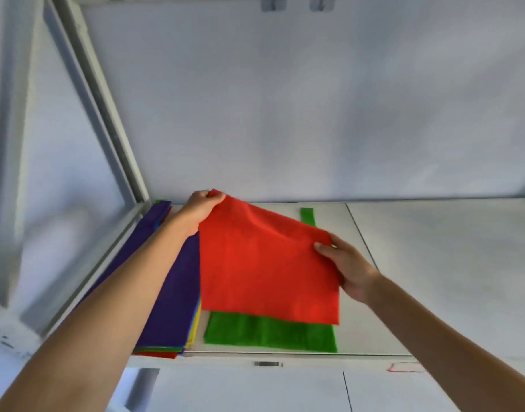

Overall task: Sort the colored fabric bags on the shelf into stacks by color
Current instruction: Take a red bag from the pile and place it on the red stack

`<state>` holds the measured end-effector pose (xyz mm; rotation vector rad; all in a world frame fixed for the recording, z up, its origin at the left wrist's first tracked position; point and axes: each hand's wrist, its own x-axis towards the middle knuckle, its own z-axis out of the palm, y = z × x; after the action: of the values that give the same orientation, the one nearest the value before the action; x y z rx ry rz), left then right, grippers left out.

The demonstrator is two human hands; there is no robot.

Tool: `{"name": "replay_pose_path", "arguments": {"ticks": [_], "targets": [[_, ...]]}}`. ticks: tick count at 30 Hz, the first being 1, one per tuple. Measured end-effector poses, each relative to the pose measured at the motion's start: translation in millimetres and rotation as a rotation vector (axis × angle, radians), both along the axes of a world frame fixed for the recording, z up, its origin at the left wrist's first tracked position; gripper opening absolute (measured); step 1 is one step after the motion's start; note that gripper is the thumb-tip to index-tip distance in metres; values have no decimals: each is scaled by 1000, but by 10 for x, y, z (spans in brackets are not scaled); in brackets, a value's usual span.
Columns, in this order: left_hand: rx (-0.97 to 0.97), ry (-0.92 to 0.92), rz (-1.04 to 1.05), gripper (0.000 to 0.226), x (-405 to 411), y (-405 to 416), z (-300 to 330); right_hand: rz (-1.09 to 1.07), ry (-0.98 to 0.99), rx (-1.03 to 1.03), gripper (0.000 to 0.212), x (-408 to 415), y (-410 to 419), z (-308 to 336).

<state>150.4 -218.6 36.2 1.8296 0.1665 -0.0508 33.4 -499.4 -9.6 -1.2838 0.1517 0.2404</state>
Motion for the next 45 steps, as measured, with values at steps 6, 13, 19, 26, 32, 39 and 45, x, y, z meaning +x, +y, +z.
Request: {"name": "replay_pose_path", "arguments": {"ticks": [6, 13, 19, 26, 32, 39, 45], "targets": [[-53, 87, -97, 20, 79, -1397, 258, 14, -68, -88, 28, -54, -1426, 479], [-110, -81, -167, 13, 300, -2660, 725, -32, -110, -250, 28, 210, -2549, 1111], [-206, -228, -157, 28, 505, -3176, 831, -133, -266, -161, 36, 322, -3074, 1182], [220, -5, -119, 32, 377, -3268, -771, -116, 89, -487, 29, 188, -3195, -260], [371, 136, -96, 41, 153, -3143, -1467, -25, 226, -825, 37, 58, -3051, -856], [396, 147, -58, 35, 115, -3069, -1500, -61, 151, -966, 45, 54, -2945, -884], [458, 212, -99, 43, 0, -2970, -1288, -61, 170, -1111, 48, 7, -2908, -824]]}}
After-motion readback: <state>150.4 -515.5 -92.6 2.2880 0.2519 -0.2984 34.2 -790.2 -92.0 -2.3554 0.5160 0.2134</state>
